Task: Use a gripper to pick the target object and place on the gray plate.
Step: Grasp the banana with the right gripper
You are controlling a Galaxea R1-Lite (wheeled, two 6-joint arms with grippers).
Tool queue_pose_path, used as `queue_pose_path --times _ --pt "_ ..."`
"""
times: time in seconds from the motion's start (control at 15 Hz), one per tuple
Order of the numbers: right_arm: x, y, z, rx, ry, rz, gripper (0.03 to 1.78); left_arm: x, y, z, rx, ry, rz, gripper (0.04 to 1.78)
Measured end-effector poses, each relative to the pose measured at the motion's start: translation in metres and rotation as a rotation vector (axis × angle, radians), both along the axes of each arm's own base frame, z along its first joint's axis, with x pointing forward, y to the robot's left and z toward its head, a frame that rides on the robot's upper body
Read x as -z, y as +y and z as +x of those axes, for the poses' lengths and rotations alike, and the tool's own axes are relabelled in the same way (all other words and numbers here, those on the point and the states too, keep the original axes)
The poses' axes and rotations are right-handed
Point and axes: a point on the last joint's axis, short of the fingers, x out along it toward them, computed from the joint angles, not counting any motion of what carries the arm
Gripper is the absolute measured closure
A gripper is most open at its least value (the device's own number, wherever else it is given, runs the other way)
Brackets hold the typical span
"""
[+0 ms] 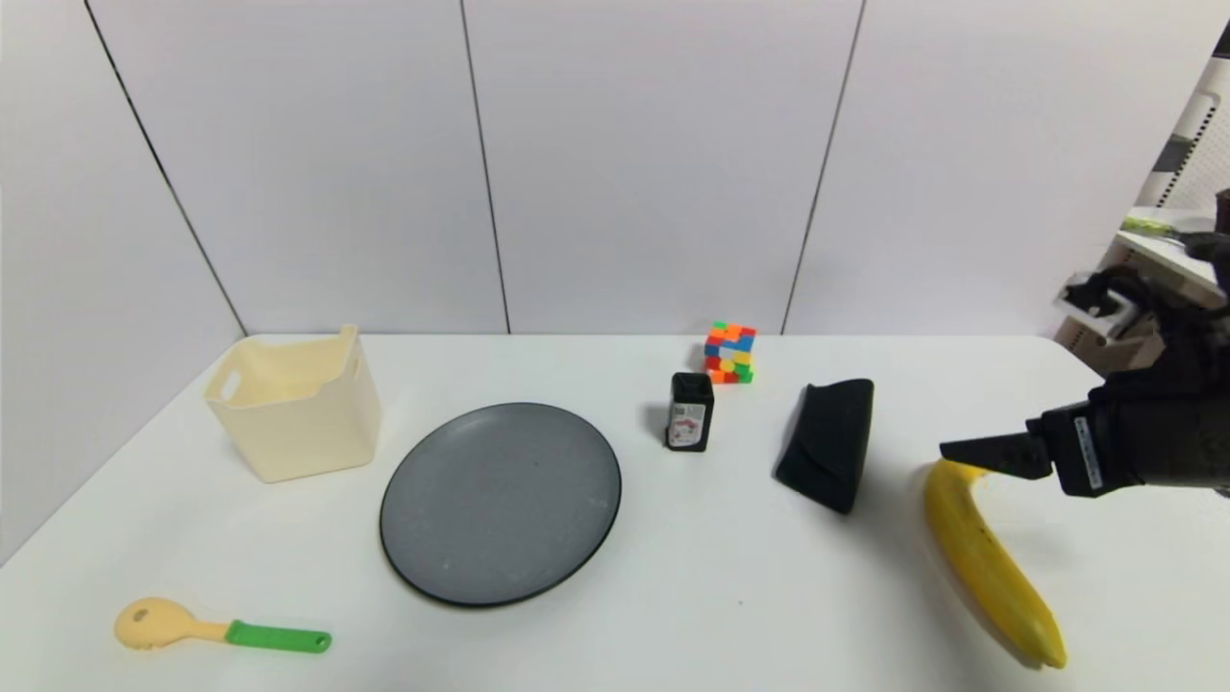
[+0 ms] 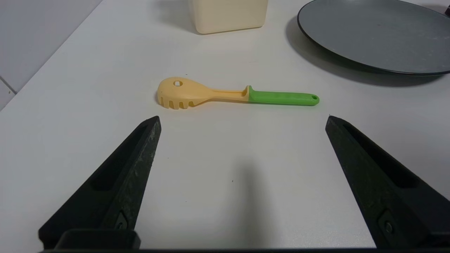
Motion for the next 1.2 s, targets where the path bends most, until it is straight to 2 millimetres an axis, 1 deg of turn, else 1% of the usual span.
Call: queue_pose_path --times 0.13,0.33,0.6,0.87,0.93,1.0,1.13,1.2 --pt "0.023 -0.002 0.003 0.04 0.091 -0.04 0.11 0.0 0.0 0.0 0.0 0.0 0.0 0.13" --pt "0.046 -0.002 0.006 0.057 0.187 -0.066 0.11 0.0 0.0 0.0 0.0 0.0 0.0 0.13" --pt "0.065 -0.002 0.016 0.072 0.269 -0.092 0.11 0.0 0.0 0.0 -0.001 0.0 0.0 0.13" --pt "0.075 -0.003 0.024 0.092 0.306 -0.122 0.12 0.0 0.0 0.0 0.0 0.0 0.0 0.13" --pt "0.076 -0.003 0.024 0.089 0.312 -0.123 0.34 0.0 0.0 0.0 0.0 0.0 0.0 0.13" --pt "0.077 -0.003 0.025 0.085 0.315 -0.122 0.49 0.0 0.0 0.0 0.0 0.0 0.0 0.13" --pt "0.078 -0.001 0.025 0.076 0.32 -0.124 0.78 0.0 0.0 0.0 0.0 0.0 0.0 0.13" --pt "0.079 0.0 0.025 0.073 0.321 -0.125 0.89 0.0 0.0 0.0 0.0 0.0 0.0 0.13"
